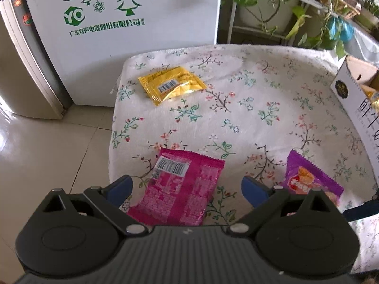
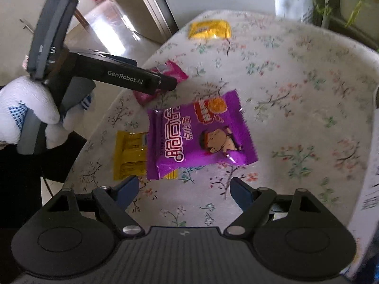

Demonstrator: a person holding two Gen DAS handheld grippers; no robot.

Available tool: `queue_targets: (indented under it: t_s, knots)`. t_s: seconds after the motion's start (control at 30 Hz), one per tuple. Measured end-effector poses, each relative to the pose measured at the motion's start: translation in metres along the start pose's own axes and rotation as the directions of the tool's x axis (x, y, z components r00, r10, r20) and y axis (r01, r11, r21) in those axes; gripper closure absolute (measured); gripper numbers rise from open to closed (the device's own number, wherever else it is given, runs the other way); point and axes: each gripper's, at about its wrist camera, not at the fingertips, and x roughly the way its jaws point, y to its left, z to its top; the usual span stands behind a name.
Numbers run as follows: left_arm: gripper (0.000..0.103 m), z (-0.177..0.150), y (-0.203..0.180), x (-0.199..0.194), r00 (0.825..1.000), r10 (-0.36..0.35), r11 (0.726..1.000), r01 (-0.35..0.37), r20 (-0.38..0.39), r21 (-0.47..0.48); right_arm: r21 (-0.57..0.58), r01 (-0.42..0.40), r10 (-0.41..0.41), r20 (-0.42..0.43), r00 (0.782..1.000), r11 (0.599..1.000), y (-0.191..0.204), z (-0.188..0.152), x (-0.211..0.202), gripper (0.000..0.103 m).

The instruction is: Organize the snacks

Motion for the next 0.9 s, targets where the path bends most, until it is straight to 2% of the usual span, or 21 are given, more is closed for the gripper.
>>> queue_targets:
  t_s: [0.07, 0.27, 0.43, 0.53, 0.6, 0.67, 0.77, 0.9]
  knots:
    - [0.005, 0.000, 0.002, 0.004, 1.000, 0.016, 1.000, -0.016, -0.009, 0.001, 0.074, -0.007, 0.007, 0.006, 1.000, 0.997, -0.006, 0.004, 0.006, 0.015]
    - [0.006, -0.002, 0.011, 0.014, 0.999, 0.021, 0.998, -0.023, -0.040, -0.052, 0.200, -0.037, 0.025, 0.065, 0.998, 0.979, -0.018, 0.021, 0.011, 0.014]
    - [0.006, -0.003, 0.011, 0.017, 0.999, 0.027, 0.998, -0.030, -0.047, -0.051, 0.257, 0.035, -0.068, 0.121, 0.990, 0.966, -0.029, 0.036, 0.012, 0.014]
    - [0.006, -0.004, 0.010, 0.017, 0.998, 0.032, 0.999, -0.033, -0.045, -0.031, 0.308, 0.043, -0.086, 0.128, 0.988, 0.950, -0.033, 0.041, 0.011, 0.014]
    - [0.006, -0.005, 0.008, 0.017, 0.998, 0.045, 0.999, -0.045, -0.032, -0.004, 0.316, 0.051, -0.089, 0.107, 0.990, 0.947, -0.026, 0.042, 0.013, 0.013]
    - [0.006, -0.004, 0.007, 0.016, 0.998, 0.067, 0.998, -0.066, -0.020, 0.024, 0.305, 0.096, -0.126, 0.083, 0.989, 0.948, -0.015, 0.039, 0.018, 0.013]
    - [0.006, -0.003, 0.010, 0.015, 0.994, 0.113, 0.993, -0.112, -0.004, 0.045, 0.323, 0.122, -0.157, 0.085, 0.984, 0.939, -0.006, 0.037, 0.019, 0.011]
    - [0.006, -0.004, 0.014, 0.017, 0.994, 0.105, 0.994, -0.105, -0.001, 0.040, 0.318, 0.118, -0.153, 0.086, 0.985, 0.941, -0.001, 0.040, 0.024, 0.009]
